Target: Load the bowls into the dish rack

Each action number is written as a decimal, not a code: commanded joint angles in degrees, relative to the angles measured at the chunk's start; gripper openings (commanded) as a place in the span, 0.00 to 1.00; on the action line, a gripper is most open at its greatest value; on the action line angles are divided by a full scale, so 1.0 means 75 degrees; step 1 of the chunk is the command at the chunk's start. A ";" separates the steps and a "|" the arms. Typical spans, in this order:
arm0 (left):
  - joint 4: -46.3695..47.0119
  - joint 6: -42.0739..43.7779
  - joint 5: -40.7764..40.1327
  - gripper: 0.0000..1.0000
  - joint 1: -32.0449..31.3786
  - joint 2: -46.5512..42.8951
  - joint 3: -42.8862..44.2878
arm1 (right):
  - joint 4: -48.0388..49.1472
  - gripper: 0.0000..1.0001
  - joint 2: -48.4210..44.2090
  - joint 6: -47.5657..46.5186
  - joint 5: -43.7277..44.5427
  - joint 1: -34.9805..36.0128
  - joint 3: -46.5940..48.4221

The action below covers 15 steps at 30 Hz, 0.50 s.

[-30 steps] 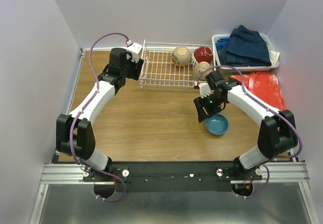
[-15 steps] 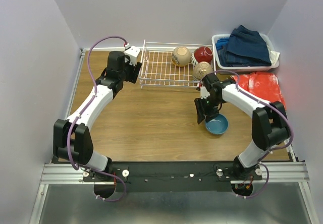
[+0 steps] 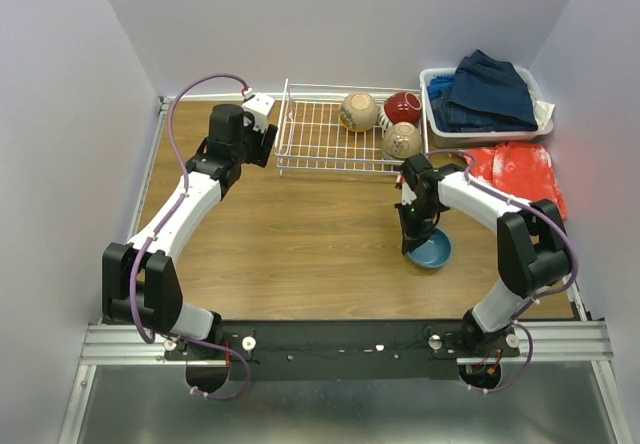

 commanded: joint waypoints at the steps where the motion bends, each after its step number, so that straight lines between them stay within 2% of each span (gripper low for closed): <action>1: 0.0038 -0.0014 0.0059 0.76 0.0167 -0.0181 0.0036 | -0.0140 0.00 -0.0537 -0.0566 0.0246 0.0359 0.0898; 7: 0.0038 -0.0015 0.0657 0.75 0.0319 -0.0005 0.0399 | -0.1253 0.00 -0.0643 -0.2019 -0.0152 0.0641 0.2822; 8: 0.0038 -0.0003 0.0727 0.75 0.0319 0.0053 0.0481 | -0.1289 0.01 -0.0585 -0.2150 -0.0246 0.0641 0.3579; 11: -0.0079 -0.0038 0.1148 0.75 0.0319 0.0299 0.0891 | -0.1138 0.00 -0.0304 -0.2397 -0.0913 0.0572 0.4707; 15: -0.0231 -0.0143 0.1676 0.75 0.0319 0.0709 0.1465 | 0.0053 0.00 0.0165 -0.2620 -0.2471 0.0198 0.5470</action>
